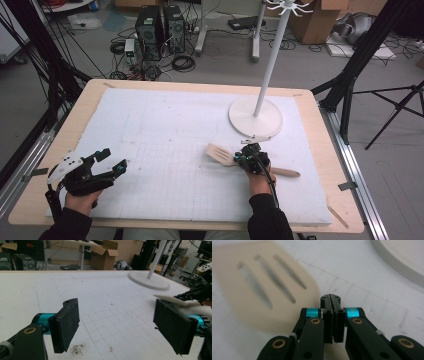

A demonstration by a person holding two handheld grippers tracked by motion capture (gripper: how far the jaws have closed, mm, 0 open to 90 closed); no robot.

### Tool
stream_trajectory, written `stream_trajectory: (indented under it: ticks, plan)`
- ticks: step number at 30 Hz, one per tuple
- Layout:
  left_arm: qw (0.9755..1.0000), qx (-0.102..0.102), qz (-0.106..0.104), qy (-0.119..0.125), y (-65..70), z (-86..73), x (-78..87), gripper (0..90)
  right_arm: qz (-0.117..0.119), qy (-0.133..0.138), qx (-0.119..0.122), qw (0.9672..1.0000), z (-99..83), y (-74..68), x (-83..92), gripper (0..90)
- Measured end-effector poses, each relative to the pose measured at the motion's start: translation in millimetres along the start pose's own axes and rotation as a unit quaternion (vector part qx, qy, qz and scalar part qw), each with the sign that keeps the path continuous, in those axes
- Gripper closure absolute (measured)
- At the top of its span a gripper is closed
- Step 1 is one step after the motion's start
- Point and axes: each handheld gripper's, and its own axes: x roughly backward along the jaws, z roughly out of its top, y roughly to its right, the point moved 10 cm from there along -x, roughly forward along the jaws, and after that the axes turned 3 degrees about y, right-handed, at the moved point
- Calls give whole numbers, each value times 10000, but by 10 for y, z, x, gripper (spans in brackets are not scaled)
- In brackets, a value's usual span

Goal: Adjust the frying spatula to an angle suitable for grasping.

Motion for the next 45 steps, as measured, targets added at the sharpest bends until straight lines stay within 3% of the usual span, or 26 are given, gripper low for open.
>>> stream_trajectory:
  ticks: [3,6,8,12,16,31,34,37,41,43,45]
  plan:
    - [10000,15,14,2,-3,0,0,212,147,106,24,9998,-2,-153,-18,893]
    - [10000,7,12,24,2,5,4,213,153,158,183,9996,4,-278,-40,893]
    - [10000,2,16,14,-2,1,7,213,97,191,251,9995,6,-299,-42,893]
    - [10000,28,15,17,-7,1,6,213,224,289,183,9992,-14,-340,-33,893]
    - [10000,1,15,3,2,-2,2,213,439,361,255,9981,-30,-485,-31,894]
    - [10000,-25,11,-16,12,-7,-3,213,889,445,378,9943,-11,-837,-70,893]
    - [10000,-19,-1,-14,13,-8,2,213,844,538,253,9947,23,-792,-44,713]
    - [10000,14,-4,-35,5,-17,2,212,773,691,131,9945,57,-652,69,684]
    - [9999,3,-61,-104,21,-37,-17,207,559,1007,-23,9933,98,-379,330,422]
    - [9998,38,-115,-143,44,-47,-42,197,506,1063,25,9930,86,-259,471,363]
    - [9997,30,-172,-184,69,-55,-66,177,308,1163,213,9925,59,-114,623,306]
